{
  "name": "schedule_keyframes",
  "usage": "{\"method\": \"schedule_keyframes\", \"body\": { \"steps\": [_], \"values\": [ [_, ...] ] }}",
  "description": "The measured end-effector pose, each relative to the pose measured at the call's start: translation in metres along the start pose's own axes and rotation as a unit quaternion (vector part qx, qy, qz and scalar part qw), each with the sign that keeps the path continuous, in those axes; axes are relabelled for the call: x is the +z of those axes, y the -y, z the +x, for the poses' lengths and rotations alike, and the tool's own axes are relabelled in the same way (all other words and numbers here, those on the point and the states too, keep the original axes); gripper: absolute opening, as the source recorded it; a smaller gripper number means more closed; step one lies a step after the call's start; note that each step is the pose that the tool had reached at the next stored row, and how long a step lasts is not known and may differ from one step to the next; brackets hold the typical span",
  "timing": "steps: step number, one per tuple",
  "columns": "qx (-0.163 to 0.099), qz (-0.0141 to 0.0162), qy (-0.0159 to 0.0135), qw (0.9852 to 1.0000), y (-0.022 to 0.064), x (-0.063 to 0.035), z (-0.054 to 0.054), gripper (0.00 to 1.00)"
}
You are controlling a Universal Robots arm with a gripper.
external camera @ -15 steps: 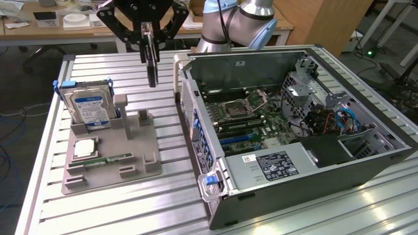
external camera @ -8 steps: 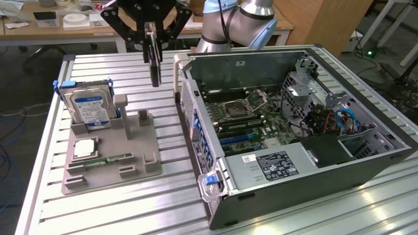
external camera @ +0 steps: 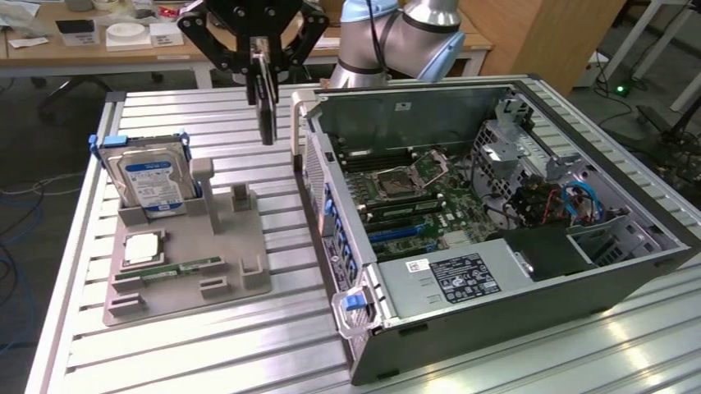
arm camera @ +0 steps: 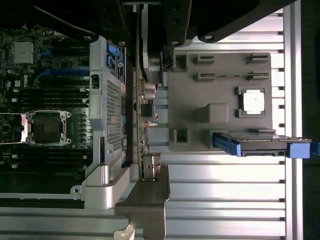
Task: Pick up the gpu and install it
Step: 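Pick up the gpu and move the gpu toward the slot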
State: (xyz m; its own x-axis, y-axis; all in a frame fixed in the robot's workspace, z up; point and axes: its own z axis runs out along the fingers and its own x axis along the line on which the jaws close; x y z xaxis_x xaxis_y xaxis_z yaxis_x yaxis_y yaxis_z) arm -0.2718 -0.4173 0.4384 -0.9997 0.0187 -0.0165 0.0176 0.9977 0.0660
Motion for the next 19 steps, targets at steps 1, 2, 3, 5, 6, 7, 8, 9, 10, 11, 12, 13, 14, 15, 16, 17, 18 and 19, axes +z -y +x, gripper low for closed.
{"method": "schedule_keyframes", "body": {
  "steps": [1,2,3,5,6,7,8,9,10,11,12,13,14,15,16,17,18,19],
  "values": [
    [0.000,0.0000,0.0000,1.0000,0.0000,0.0000,-0.001,0.28],
    [0.000,0.0000,0.0000,1.0000,0.0000,0.0000,-0.002,0.28],
    [0.000,0.0000,0.0000,1.0000,0.0000,0.0000,-0.003,0.28],
    [0.000,0.0000,-0.0001,1.0000,-0.0001,0.0000,-0.005,0.28],
    [0.000,0.0000,0.0000,1.0000,-0.0001,0.0001,-0.007,0.28],
    [0.000,0.0000,0.0000,1.0000,-0.0001,0.0001,-0.007,0.28],
    [0.000,0.0000,0.0000,1.0000,-0.0001,0.0001,-0.008,0.28],
    [0.000,0.0000,0.0000,1.0000,-0.0002,0.0002,-0.009,0.28],
    [0.000,0.0000,0.0000,1.0000,-0.0002,0.0002,-0.010,0.28],
    [0.000,0.0000,0.0000,1.0000,-0.0002,0.0003,-0.013,0.28],
    [0.000,0.0000,0.0000,1.0000,-0.0002,0.0004,-0.014,0.28],
    [0.000,0.0000,0.0000,1.0000,-0.0002,0.0005,-0.015,0.28],
    [0.000,0.0000,0.0000,1.0000,-0.0003,0.0005,-0.016,0.28],
    [0.000,0.0000,0.0000,1.0000,-0.0003,0.0006,-0.017,0.28],
    [0.000,0.0000,0.0000,1.0000,-0.0003,0.0006,-0.018,0.28],
    [0.000,0.0000,0.0000,1.0000,-0.0003,0.0007,-0.019,0.28],
    [0.000,0.0000,0.0000,1.0000,-0.0003,0.0007,-0.020,0.28],
    [0.000,0.0000,0.0000,1.0000,-0.0003,0.0008,-0.021,0.28]
  ]
}}
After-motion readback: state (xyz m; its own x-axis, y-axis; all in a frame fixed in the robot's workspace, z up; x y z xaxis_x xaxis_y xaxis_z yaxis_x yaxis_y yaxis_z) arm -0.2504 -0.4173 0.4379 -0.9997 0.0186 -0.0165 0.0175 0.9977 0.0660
